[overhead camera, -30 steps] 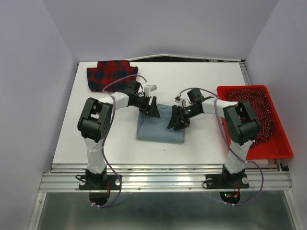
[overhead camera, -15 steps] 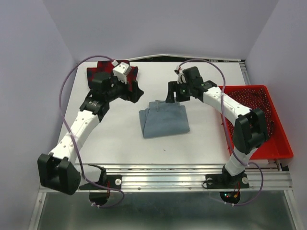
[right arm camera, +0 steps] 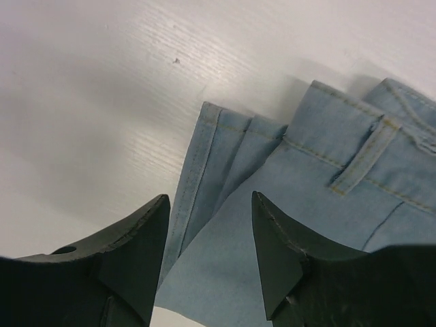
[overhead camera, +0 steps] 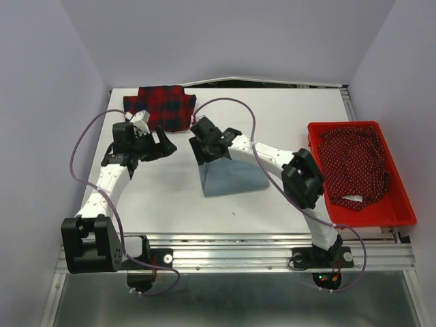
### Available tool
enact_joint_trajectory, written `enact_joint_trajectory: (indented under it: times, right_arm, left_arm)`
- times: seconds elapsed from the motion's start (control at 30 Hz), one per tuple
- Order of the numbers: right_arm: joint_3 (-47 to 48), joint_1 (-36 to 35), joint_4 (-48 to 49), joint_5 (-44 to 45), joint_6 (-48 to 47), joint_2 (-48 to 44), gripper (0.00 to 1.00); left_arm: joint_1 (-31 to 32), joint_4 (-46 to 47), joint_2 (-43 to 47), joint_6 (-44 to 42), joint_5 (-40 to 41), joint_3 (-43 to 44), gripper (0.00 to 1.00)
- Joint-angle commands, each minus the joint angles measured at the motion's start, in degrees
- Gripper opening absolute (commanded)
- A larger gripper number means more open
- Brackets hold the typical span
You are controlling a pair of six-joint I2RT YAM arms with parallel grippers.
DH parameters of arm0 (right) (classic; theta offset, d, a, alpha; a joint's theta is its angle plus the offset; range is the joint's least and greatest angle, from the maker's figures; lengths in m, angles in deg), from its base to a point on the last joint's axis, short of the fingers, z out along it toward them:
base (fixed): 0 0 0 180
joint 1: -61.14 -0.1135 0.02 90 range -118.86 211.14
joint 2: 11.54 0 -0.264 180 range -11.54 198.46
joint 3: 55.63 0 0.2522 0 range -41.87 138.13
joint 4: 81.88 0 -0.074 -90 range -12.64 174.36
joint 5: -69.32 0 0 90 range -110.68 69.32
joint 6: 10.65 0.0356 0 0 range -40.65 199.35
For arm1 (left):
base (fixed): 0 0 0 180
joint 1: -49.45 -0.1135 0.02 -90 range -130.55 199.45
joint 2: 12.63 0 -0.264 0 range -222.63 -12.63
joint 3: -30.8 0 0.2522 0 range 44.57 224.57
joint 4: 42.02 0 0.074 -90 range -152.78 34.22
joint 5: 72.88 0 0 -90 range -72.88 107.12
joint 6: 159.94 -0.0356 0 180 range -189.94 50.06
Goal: Fold and stack the skirts
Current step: Neatly place the folded skirt to the corner
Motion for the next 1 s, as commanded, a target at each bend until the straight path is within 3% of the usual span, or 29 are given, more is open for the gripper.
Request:
enact_joint_trajectory:
  times: [0.0,0.23,0.37,0.47,0.73,0.97]
  right_arm:
    - [4.7,-2.7,-2.6,8.6,1.1,2.1,0.57]
    - [4.4,-3.2,-3.3,9.7,1.8,7.3,0.58]
    - [4.4,-3.7,-3.6,10.0,1.7,9.0,0.66]
    - [4.1,-3.7,-3.9,9.7,1.7,10.2,0.66]
    - [5.9,-3.7,-4.7,6.3,1.1,14.6,0.27]
    - [9.8,0.3,-4.9,1.8,0.9,11.6,0.01]
  left_arm:
    - [-3.0,2.8,0.4,4.1,-5.8,-1.5,0.88]
    - [-3.2,3.7,1.5,4.0,-5.7,-4.8,0.88]
    - [-3.2,5.7,1.9,4.6,-6.4,-6.9,0.89]
    - [-3.2,8.0,2.2,6.2,-8.1,-8.9,0.9]
    - [-3.2,9.1,-1.2,7.9,-6.3,-10.9,0.86]
    - [-2.5,15.2,-4.4,9.8,-15.6,-15.5,0.83]
